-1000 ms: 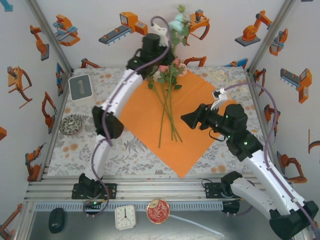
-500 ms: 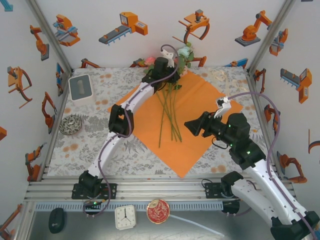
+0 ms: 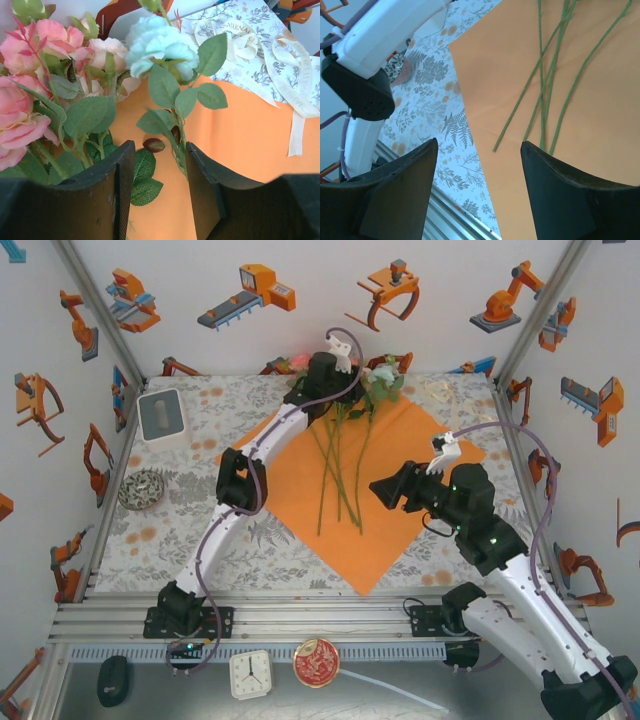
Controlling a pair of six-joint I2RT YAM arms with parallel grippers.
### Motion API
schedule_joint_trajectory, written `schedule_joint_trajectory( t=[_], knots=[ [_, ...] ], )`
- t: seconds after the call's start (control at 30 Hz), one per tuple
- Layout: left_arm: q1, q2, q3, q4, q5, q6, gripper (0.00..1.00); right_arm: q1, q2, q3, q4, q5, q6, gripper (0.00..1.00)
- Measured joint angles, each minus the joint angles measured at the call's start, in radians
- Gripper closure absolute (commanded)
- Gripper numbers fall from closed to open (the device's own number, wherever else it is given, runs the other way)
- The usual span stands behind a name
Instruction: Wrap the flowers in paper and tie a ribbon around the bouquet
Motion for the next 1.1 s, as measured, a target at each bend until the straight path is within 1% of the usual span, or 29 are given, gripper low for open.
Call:
schedule_joint_trajectory(
  t=[0.07,0.17,0.27,0.33,0.4,0.43,0.53,0.6,0.67,0.73,0.83,0.93,1.1],
  knots=[
    [-0.001,-0.082,-0.083,-0.013,-0.007,0.002,0.55,0.000,-0.004,0.000,-0.016,0.031,0.006,0.39],
    [-0.003,-0.290,-0.306,-0.006,-0.033,-0.005,0.51,0.000,-0.010,0.001,-0.049,0.084,0.010,0.38],
    [-0.003,-0.590,-0.653,0.105,-0.082,-0.033,0.48,0.000,0.005,0.010,-0.101,0.148,0.014,0.38],
    [0.000,-0.805,-0.892,0.185,-0.125,-0.074,0.47,0.000,0.042,0.028,-0.139,0.184,0.014,0.38],
    [0.011,-0.999,-1.096,0.236,-0.174,-0.127,0.47,0.000,0.090,0.047,-0.163,0.220,0.020,0.38],
    [0.020,-1.088,-1.193,0.255,-0.203,-0.156,0.46,-0.001,0.124,0.053,-0.170,0.239,0.027,0.38],
    [0.041,-1.289,-1.427,0.263,-0.270,-0.215,0.43,-0.001,0.198,0.055,-0.209,0.299,0.082,0.38],
    [0.039,-1.377,-1.548,0.232,-0.291,-0.233,0.39,-0.003,0.233,0.050,-0.239,0.335,0.130,0.38],
    [0.023,-1.427,-1.626,0.175,-0.282,-0.228,0.34,-0.006,0.255,0.032,-0.268,0.358,0.182,0.37],
    [-0.003,-1.470,-1.690,0.109,-0.241,-0.195,0.28,-0.006,0.260,-0.010,-0.286,0.365,0.226,0.36],
    [-0.053,-1.537,-1.768,0.032,-0.172,-0.141,0.22,-0.006,0.252,-0.101,-0.298,0.351,0.278,0.35],
    [-0.113,-1.610,-1.826,-0.035,-0.136,-0.087,0.18,-0.007,0.237,-0.191,-0.303,0.322,0.329,0.37],
    [-0.156,-1.657,-1.863,-0.086,-0.087,0.005,0.13,-0.006,0.236,-0.270,-0.285,0.276,0.385,0.38]
  ],
)
